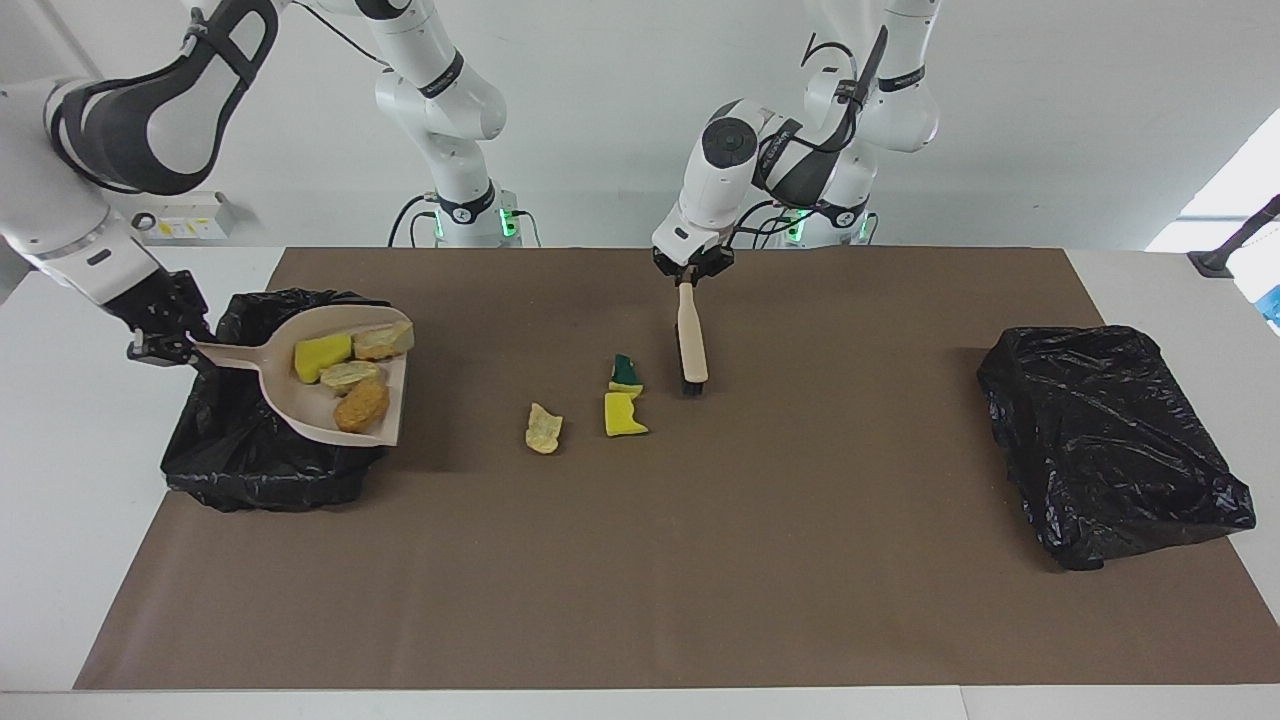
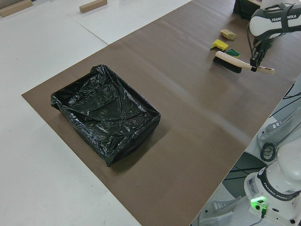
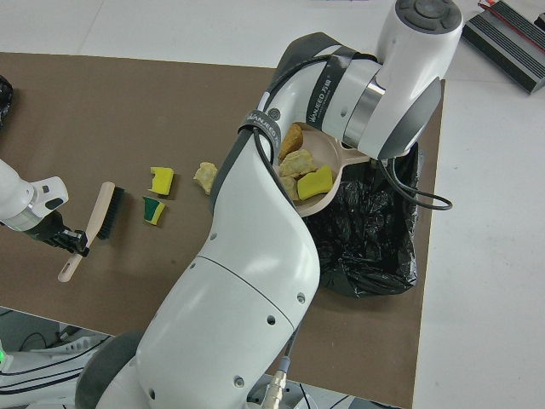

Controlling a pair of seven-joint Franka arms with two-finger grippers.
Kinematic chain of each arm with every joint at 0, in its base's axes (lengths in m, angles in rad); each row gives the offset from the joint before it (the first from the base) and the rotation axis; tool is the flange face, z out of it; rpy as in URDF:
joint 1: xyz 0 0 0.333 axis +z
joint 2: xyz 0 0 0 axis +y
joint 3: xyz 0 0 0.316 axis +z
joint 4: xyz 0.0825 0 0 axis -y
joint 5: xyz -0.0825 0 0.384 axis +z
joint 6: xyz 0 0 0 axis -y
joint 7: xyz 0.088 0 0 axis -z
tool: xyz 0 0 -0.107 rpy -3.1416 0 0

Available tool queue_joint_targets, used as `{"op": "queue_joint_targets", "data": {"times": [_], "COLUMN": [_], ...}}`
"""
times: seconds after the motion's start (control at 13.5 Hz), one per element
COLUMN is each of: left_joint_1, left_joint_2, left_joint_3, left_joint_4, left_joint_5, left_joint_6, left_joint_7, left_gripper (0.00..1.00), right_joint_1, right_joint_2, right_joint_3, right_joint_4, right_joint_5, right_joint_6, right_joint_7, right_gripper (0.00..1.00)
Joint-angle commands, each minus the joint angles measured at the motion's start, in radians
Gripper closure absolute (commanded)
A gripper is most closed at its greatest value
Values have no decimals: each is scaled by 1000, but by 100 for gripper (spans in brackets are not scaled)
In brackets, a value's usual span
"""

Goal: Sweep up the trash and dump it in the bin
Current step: 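Tip the dustpan to pour the trash into the bag with the right gripper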

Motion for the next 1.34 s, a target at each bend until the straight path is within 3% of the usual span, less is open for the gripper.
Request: {"op": "queue_joint_targets", "data": {"times": [0.0, 0.22, 0.59, 0.67, 0.74, 0.82, 0.89, 0.96, 1.11, 1.26], "left_joint_1": [-40, -40, -38, -38, -38, -40, -40, -38, -37, -28], "left_joint_2": [-29, -45, -43, -42, -42, -42, -42, -42, -37, -34], "left_joint_3": [17, 17, 17, 17, 16, 16, 16, 16, 16, 17], "left_joint_4": [-43, -74, -100, -100, -100, -100, -99, -99, -93, -88], "left_joint_5": [16, 16, 16, 16, 16, 16, 16, 16, 16, 16], "left_joint_6": [22, 33, 78, 86, 88, 83, 83, 83, 82, 76], "left_joint_7": [-32, -32, -35, -35, -35, -32, -32, -25, -20, -19], "left_gripper": [100, 100, 100, 96, 65, 42, 38, 27, 17, 0], "right_joint_1": [-86, -122, -51, -47, -13, 5, 10, 31, 47, 79], "right_joint_2": [-16, -24, -79, -79, -79, -78, -79, -79, -99, -116], "right_joint_3": [17, 17, 33, 36, 35, 35, 36, 35, 35, 35], "right_joint_4": [4, 4, 1, -4, -4, -4, -4, -2, -2, 2], "right_joint_5": [-84, -171, -434, -476, -529, -583, -612, -631, -675, -700], "right_joint_6": [0, 29, 30, 30, 29, 21, 20, 18, 10, 7], "right_joint_7": [-54, -53, 64, 82, 109, 146, 172, 188, 196, 193], "right_gripper": [100, 100, 100, 100, 100, 100, 100, 100, 100, 100]}}
